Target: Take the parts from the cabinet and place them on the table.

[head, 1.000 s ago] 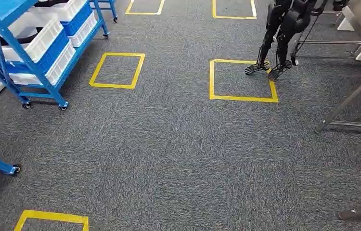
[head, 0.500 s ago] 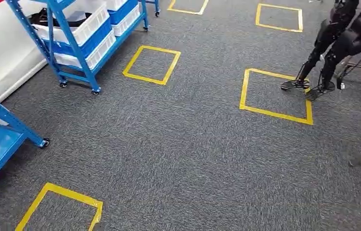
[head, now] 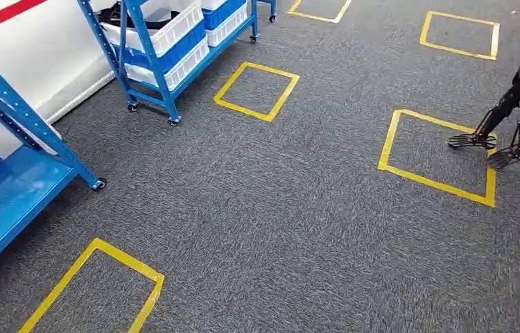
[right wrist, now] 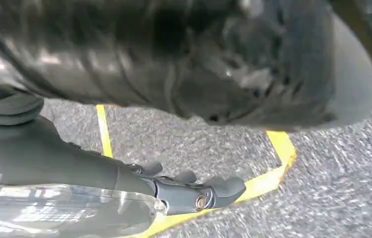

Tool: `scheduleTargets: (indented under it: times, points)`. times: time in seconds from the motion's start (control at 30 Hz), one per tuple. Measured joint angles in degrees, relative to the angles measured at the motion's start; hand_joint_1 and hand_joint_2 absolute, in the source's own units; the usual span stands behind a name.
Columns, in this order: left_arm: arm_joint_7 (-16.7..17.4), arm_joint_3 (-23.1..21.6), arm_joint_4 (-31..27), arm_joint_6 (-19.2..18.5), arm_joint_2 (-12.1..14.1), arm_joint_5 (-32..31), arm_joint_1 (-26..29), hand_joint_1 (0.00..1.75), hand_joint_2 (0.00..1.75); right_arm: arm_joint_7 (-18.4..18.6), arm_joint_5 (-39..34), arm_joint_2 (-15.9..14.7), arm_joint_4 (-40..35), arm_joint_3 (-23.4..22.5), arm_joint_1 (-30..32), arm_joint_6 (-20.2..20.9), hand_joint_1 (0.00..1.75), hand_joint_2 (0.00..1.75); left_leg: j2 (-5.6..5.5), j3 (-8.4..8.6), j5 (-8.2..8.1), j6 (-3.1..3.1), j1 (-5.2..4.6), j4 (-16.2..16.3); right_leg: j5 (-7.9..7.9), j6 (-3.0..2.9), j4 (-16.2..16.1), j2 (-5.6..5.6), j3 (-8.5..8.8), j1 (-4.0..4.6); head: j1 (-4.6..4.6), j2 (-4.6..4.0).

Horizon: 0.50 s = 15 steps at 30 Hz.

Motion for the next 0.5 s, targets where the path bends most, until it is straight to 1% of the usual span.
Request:
scheduleTargets:
  times: [0.03,0.07,0.1,0.13,0.17,0.2,0.23,0.27,0.3,0.33,0.37,0.4,0.43,0.47,0.5]
  points:
    - [-0.44,-0.09,0.00,0.02,0.02,-0.07,-0.20,0.00,0.00,-0.20,-0.24,0.02,0.00,0.00,-0.04,-0.02,0.00,0.00,2.36,0.53,-1.15,0.65,-0.81,-1.16,-0.17,0.25,-0.10,-0.50,0.21,0.25,0.11,0.00]
    - [-0.70,-0.22,0.00,0.07,0.02,-0.09,-0.38,0.00,0.00,-0.42,-0.42,0.02,0.00,0.00,-0.07,-0.11,0.00,0.00,1.99,0.76,-0.87,0.73,-0.92,-1.72,-0.30,0.50,-0.25,-0.96,0.31,0.18,0.11,0.00]
    - [-0.81,-0.57,0.00,0.24,0.02,-0.11,-0.52,0.00,0.00,-0.61,-0.89,0.04,0.00,0.00,-0.10,-0.61,0.00,0.00,1.01,0.78,-0.88,0.95,-1.04,-1.77,-0.36,0.85,-0.45,-1.59,0.48,0.01,0.06,0.00]
    - [-0.81,-0.72,0.00,0.41,0.04,-0.11,-0.41,0.00,0.00,-0.72,-1.22,0.06,0.00,0.00,-0.19,-0.77,0.00,0.00,0.33,0.74,-0.88,1.01,-1.10,-1.84,-0.41,1.05,-0.79,-2.24,0.81,-0.01,0.11,0.00]
    - [-0.79,-0.81,0.00,0.59,0.09,-0.07,-0.27,0.00,0.00,-0.81,-1.38,0.15,0.00,-0.02,-0.33,-0.77,0.00,0.00,-0.45,1.17,-0.67,1.18,-1.00,-2.61,-0.58,1.36,-1.03,-2.82,1.26,0.16,0.11,0.02]
    - [-0.66,-0.85,0.00,0.79,0.04,0.02,0.00,0.00,0.00,-0.92,-1.40,0.13,-0.02,-0.02,-0.40,-0.66,0.00,0.00,-0.96,2.11,-0.07,1.34,0.14,-3.71,-1.10,1.66,-0.66,-1.95,1.27,0.00,0.15,0.00]
    - [-0.68,-0.85,0.00,1.03,0.02,0.15,0.03,0.00,0.00,-0.92,-1.27,0.13,-0.02,-0.02,-0.40,-0.61,0.00,0.00,-1.48,2.54,-0.03,1.46,0.06,-4.32,-2.03,1.89,0.96,1.48,0.71,-0.02,0.48,0.00]
    - [-0.49,-0.87,0.00,1.07,0.04,0.35,-0.17,0.00,0.00,-0.87,-0.89,0.15,-0.02,-0.02,-0.34,-0.61,0.00,0.00,-1.90,2.59,0.09,1.70,0.12,-4.38,-4.08,1.92,4.57,3.58,-1.08,-0.05,0.46,0.00]
    - [-0.35,-0.87,0.00,1.14,0.07,0.46,-0.37,0.00,0.00,-0.50,-0.55,0.15,-0.02,-0.04,-0.28,-0.72,0.00,0.00,-2.77,2.56,0.01,1.83,0.15,-4.39,-6.15,2.04,9.04,4.58,-3.42,-0.16,0.63,0.00]
    - [-0.35,-0.90,0.00,1.20,0.07,0.50,-0.55,0.00,0.00,-0.20,-0.15,0.15,-0.02,-0.04,-0.12,-0.87,0.00,0.00,-3.57,2.56,-0.04,1.89,0.16,-4.38,-7.64,2.20,13.13,4.85,-5.70,-0.44,0.74,0.00]
    - [-0.35,-0.90,0.00,1.20,0.07,0.57,-0.60,0.00,0.00,0.13,0.02,0.15,-0.02,-0.02,0.04,-0.96,0.00,0.00,-4.59,2.57,-0.06,1.89,0.17,-4.33,-8.03,2.40,15.76,4.85,-7.37,-0.62,0.68,0.00]
    - [-0.37,-0.92,0.00,1.20,0.07,0.72,-0.52,0.00,0.00,0.31,0.06,0.15,0.00,-0.02,0.24,-1.14,0.00,0.00,-5.57,2.63,-0.15,1.75,0.28,-4.20,-6.88,2.66,15.71,4.84,-7.82,-0.85,0.79,0.00]
    - [-0.52,-0.92,0.00,1.20,0.04,1.07,-0.35,0.00,0.00,0.37,0.06,0.13,0.00,-0.02,0.28,-1.22,0.00,0.00,-6.56,2.64,-0.31,1.50,0.48,-3.90,-4.46,2.93,13.13,4.90,-7.01,-1.10,0.74,0.00]
    - [-0.83,-0.92,0.00,1.18,0.02,1.16,-0.16,0.00,0.00,0.52,0.06,0.13,0.00,-0.02,0.29,-1.51,0.00,0.00,-7.46,2.64,-0.58,1.10,0.76,-3.39,-1.43,3.22,8.67,5.14,-5.19,-1.39,0.74,0.00]
    - [-1.16,-0.92,0.00,1.16,0.02,1.18,-0.10,0.00,0.00,0.63,0.09,0.11,0.00,-0.02,0.27,-1.73,0.00,0.00,-8.37,2.52,-1.02,0.50,1.05,-2.61,1.56,3.71,3.40,6.49,-2.94,-1.91,0.83,0.00]
